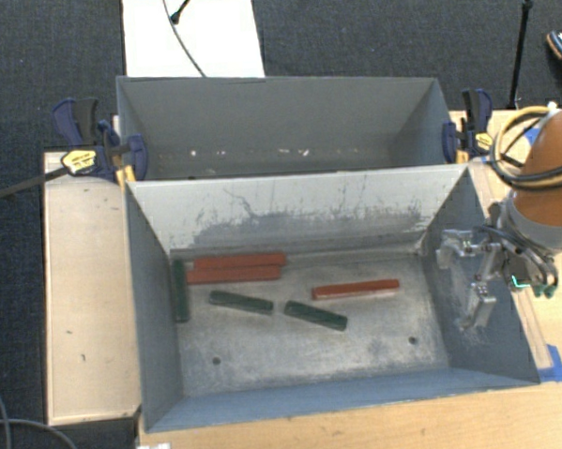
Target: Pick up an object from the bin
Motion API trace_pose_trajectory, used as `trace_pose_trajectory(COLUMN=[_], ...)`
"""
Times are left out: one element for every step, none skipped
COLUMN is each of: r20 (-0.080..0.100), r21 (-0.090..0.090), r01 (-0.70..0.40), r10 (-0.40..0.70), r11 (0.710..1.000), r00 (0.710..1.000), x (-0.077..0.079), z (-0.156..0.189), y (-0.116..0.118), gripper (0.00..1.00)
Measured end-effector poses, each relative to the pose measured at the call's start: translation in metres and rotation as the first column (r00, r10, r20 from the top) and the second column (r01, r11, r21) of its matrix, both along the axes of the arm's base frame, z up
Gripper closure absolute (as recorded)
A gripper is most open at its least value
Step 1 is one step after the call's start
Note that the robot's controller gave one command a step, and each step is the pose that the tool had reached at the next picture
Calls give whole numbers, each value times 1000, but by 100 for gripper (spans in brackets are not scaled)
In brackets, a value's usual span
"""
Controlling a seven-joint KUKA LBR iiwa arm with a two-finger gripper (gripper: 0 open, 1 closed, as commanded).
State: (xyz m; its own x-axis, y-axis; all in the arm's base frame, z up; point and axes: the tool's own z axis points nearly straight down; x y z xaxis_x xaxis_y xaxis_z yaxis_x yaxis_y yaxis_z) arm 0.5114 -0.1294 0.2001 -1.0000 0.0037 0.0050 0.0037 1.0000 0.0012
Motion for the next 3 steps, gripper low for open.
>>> trace_pose_trajectory(r20=[1, 6, 10], r21=[2, 2, -3], r01=[-129, -71, -399], r10=[129, 71, 399], r11=[992, 997, 917], r00=[992, 997, 917], x=[3, -23, -14], z=[-102, -131, -130], y=[51, 100, 99], gripper=[0, 0, 0])
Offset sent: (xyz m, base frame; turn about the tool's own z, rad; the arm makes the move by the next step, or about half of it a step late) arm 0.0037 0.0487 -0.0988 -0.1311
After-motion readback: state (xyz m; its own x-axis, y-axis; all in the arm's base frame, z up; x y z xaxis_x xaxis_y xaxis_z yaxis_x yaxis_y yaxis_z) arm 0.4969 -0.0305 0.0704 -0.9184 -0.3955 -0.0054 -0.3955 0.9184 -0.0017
